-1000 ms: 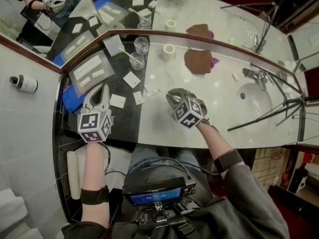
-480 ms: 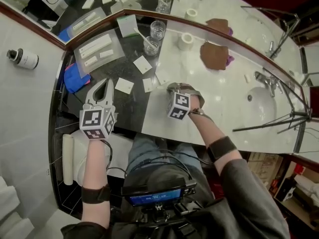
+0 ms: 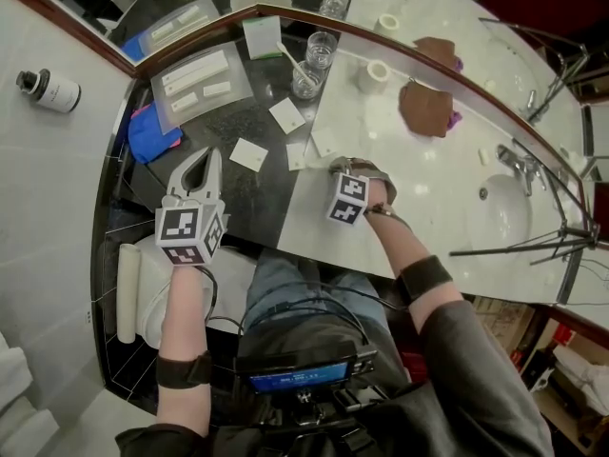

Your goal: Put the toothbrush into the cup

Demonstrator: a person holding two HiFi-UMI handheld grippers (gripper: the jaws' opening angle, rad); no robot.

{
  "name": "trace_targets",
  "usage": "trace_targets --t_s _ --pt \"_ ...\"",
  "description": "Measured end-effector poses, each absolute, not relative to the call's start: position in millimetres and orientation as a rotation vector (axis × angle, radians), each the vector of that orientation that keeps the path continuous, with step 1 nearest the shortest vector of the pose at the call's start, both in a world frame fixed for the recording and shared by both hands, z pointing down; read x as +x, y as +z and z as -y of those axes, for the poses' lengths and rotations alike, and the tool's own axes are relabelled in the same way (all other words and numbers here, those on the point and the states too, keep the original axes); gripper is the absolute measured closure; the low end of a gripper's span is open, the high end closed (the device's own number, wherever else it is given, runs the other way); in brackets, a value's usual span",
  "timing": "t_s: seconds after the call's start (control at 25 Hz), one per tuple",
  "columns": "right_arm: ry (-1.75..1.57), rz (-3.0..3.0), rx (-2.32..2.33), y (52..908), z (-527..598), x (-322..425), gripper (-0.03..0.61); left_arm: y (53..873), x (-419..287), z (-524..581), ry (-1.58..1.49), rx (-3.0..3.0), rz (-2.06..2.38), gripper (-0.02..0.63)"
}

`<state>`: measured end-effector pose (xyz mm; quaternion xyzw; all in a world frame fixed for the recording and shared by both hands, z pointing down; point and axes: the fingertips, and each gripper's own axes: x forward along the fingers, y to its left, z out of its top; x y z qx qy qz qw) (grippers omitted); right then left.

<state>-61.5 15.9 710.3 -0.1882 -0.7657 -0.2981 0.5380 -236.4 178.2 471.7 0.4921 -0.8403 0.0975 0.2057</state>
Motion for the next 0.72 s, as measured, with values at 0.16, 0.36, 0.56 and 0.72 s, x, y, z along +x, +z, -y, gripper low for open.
trace_targets --t_s 0.16,0.36,0.56,0.72 --pt "-0.678 1.837 -0.445 715 -21 -62 0.446 474 -236 -181 0.273 1.369 2.338 0.611" --pt "-0.66 1.867 -0.436 709 -20 -63 0.446 473 -236 -180 0.273 1.374 2.337 0.611" --pt "-0.616 1.943 -0.42 685 -18 -63 0.446 470 -231 -175 0.28 1.389 2.334 0.611" --pt "-0.505 2.09 -0.34 643 -5 -71 0.454 460 -227 -167 0.286 1.408 2.339 0.611"
